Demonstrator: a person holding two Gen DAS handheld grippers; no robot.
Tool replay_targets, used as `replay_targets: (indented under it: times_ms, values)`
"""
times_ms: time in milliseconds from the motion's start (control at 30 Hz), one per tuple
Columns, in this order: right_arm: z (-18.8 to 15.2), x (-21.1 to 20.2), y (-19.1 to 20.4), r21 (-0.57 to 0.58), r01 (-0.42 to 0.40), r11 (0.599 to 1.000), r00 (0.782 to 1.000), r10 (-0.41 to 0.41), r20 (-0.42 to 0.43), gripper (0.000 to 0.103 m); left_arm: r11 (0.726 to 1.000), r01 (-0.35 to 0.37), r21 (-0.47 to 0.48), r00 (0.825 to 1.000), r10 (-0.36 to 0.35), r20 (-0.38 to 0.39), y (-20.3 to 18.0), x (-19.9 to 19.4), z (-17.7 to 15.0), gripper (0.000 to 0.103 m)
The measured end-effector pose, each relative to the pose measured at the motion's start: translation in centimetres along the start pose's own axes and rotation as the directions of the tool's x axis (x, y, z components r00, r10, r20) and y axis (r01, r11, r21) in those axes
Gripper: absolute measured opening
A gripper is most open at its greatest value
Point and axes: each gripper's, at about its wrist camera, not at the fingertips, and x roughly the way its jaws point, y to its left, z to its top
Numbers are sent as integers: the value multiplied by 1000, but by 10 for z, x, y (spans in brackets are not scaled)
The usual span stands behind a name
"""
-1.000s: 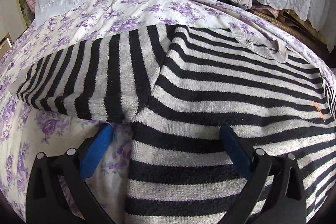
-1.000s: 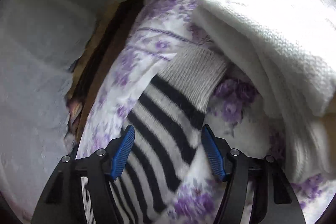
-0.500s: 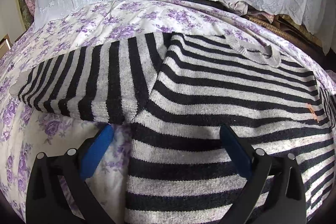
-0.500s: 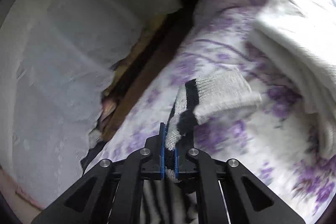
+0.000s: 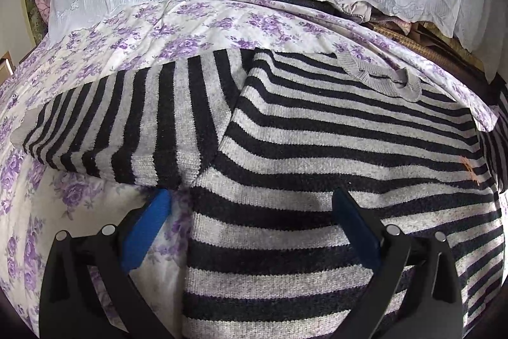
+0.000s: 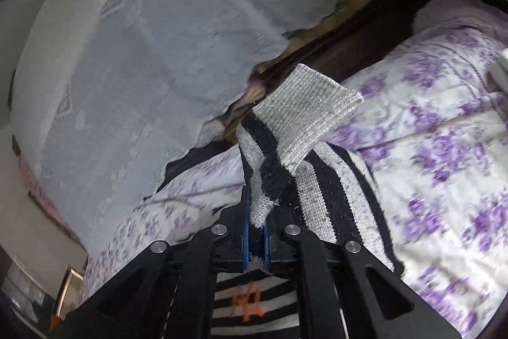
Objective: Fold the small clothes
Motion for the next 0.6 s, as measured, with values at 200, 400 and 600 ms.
replay_targets:
  times_ms: [200,400,600]
  values:
    - [-21,15,49,-52,-40,998,998,37,-58,7,1000,-1,-9,1000,1,-10,-1,3,0,99]
    - [-42,37,97,-89,-80,993,990,69,-126,7,1000,-3,-7,1000,3,-14,-1,3,0,99]
    - [-92,66,149,-264,-78,961,981,27,-192,7,1000,-3,-8,1000,2,-16,0,3,0,99]
